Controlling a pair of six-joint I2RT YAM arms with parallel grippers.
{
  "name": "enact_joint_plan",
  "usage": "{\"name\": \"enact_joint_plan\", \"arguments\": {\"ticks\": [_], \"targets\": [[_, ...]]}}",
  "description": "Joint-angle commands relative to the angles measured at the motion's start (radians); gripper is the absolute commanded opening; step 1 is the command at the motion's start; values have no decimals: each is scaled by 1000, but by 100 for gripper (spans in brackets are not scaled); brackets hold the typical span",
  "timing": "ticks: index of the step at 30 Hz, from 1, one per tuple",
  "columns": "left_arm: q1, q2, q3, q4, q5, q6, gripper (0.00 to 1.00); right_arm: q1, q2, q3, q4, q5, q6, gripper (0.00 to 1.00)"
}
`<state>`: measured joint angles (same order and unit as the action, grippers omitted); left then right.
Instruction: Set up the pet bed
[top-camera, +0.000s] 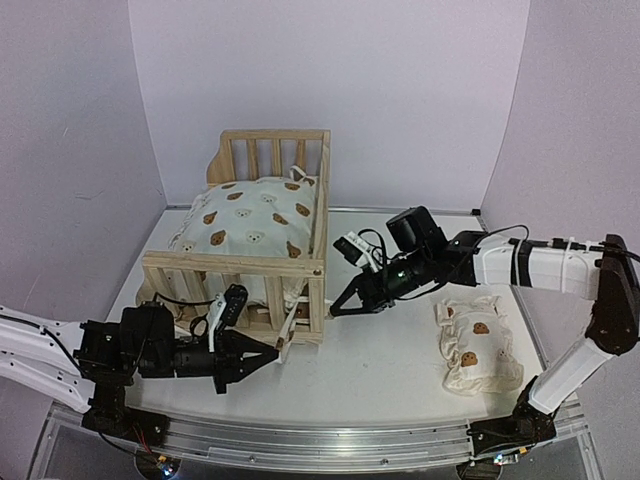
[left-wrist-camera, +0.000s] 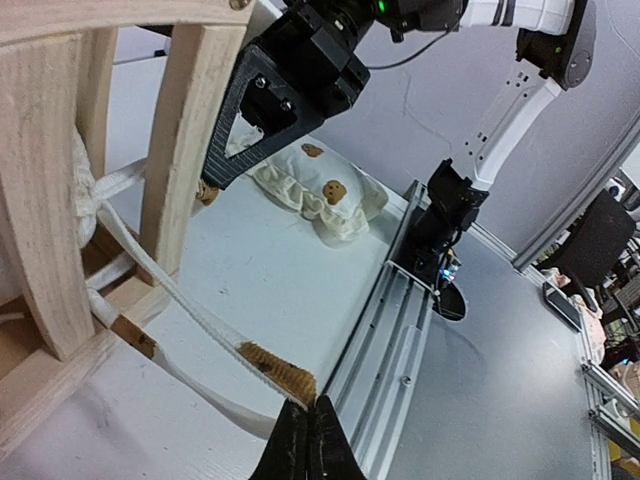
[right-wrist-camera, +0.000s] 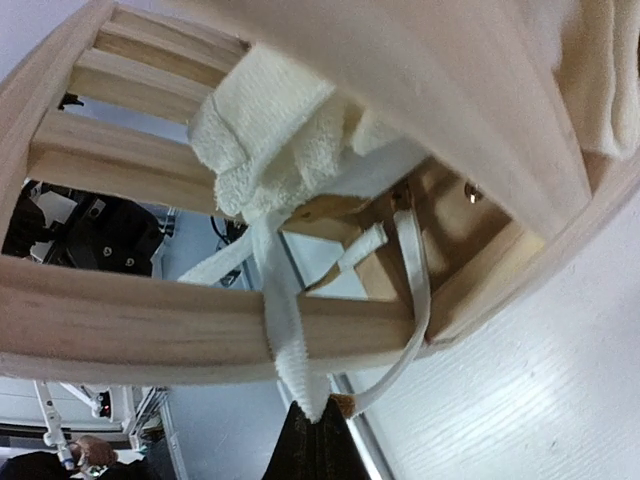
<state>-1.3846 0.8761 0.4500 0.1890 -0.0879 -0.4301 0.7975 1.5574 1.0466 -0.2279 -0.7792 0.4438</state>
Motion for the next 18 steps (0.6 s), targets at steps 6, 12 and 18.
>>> {"name": "enact_joint_plan", "arguments": {"ticks": [6, 12, 18], "targets": [[-4, 140, 73, -5, 253, -134, 0, 38, -19, 130, -530, 72, -81, 0], [-4, 263, 78, -6, 178, -152, 0, 39, 68, 96, -454, 99, -111, 0], [-11, 441, 84, -14, 145, -203, 0, 40, 181, 55, -335, 278, -85, 0]]}}
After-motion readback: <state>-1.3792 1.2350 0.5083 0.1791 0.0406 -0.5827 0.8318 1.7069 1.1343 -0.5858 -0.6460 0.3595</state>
